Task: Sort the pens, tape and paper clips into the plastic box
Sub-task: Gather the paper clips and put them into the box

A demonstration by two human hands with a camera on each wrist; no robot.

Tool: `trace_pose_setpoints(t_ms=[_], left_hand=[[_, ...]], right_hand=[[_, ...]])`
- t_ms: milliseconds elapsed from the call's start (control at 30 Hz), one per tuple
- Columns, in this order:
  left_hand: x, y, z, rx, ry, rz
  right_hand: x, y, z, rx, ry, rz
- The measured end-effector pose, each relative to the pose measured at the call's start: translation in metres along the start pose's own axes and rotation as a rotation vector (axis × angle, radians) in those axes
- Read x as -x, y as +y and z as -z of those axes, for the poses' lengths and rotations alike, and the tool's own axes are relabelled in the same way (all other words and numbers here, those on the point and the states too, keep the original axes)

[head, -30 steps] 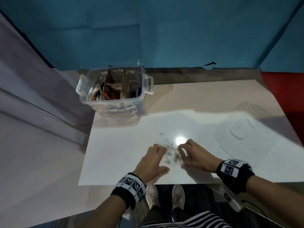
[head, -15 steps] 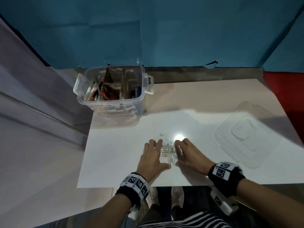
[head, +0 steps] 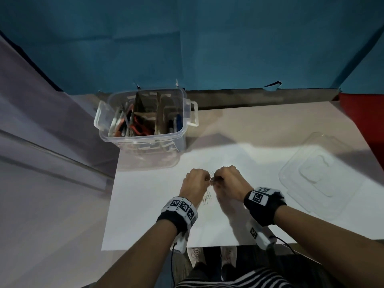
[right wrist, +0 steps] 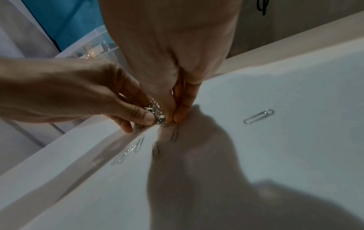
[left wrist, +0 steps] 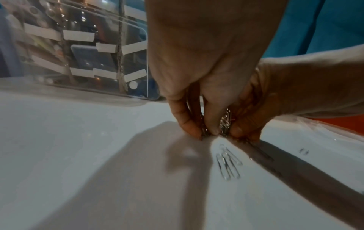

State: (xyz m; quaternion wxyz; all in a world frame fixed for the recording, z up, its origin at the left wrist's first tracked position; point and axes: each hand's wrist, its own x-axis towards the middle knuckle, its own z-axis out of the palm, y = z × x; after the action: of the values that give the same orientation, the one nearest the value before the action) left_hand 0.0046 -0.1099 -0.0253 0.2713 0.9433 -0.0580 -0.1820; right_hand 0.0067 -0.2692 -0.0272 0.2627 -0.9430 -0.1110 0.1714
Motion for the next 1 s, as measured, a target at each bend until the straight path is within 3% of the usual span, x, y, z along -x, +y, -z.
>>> trace_pose_setpoints(t_ms=[133, 300, 533, 667, 767, 900, 1000], left_hand=[[-0.012, -0.007, 0.019, 0.036, 0.023, -0.009], [-0.015, -0.004, 0.065, 0.093, 0.128, -0.120], [-0.002, 0.009, 0.176, 0.230, 0.354, -0.233], [-0.028, -0.019, 0.236, 0.217, 0.527, -0.149], [-0.059, -0.051, 0.263, 0.109, 0.586, -0.036], [-0.087, -0.059, 0.274, -0.010, 0.487, 0.134], [-0.090, -0.053, 0.272, -0.142, 0.388, 0.160]], right_hand=[[-0.010, 0.001, 0.015, -0.076, 0.015, -0.052], [-0.024, -0.005, 0.054, -0.181, 0.082, -0.053], [-0.062, -0.079, 0.130, -0.405, 0.219, 0.070], [-0.108, -0.136, 0.148, -0.450, 0.253, 0.125], [-0.147, -0.174, 0.145, -0.464, 0.223, 0.085], [-0.194, -0.207, 0.132, -0.286, 0.213, 0.040], [-0.206, -0.209, 0.120, -0.076, 0.124, -0.009]])
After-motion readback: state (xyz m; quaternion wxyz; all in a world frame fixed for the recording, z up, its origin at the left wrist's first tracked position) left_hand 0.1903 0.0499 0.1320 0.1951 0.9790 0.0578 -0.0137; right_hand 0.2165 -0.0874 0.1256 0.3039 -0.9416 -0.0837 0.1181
